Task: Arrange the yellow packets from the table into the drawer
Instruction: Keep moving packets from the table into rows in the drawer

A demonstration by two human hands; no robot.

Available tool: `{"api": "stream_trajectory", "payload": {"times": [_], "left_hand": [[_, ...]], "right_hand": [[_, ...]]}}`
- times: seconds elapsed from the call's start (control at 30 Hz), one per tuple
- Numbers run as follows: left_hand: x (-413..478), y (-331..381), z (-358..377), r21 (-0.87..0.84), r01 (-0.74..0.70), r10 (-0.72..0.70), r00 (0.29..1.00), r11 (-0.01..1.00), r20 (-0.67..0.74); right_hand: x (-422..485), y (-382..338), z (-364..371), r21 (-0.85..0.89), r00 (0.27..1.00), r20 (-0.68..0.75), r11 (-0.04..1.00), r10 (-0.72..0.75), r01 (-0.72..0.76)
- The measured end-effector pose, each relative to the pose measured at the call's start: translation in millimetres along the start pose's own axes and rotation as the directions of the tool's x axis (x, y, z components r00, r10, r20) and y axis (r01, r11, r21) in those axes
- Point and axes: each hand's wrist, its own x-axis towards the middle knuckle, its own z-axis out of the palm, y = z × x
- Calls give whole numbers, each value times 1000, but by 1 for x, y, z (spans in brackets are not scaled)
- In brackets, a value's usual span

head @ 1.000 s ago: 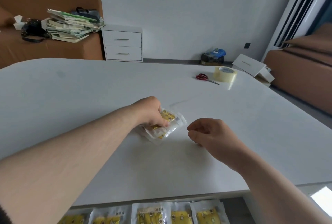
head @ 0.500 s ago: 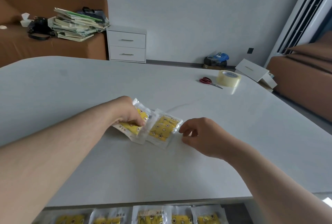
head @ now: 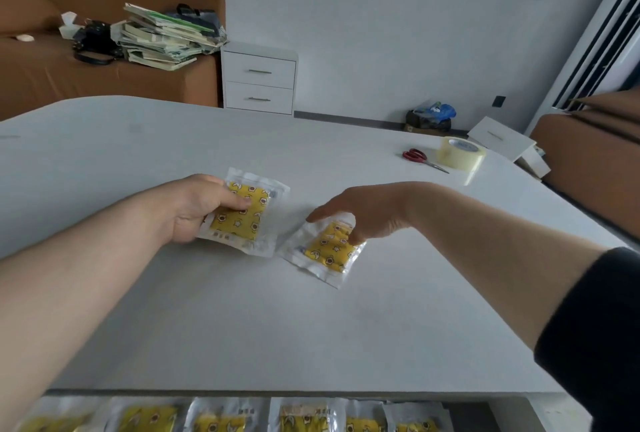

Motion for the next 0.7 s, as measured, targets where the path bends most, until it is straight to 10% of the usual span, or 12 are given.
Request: {"api": "stream_trajectory", "payload": {"times": [0.7], "left_hand": [[-33,3,-8,-147,-32,49,992,989,118]], "right_hand": [[-30,2,7,178,965,-165,968,206,-176]]}}
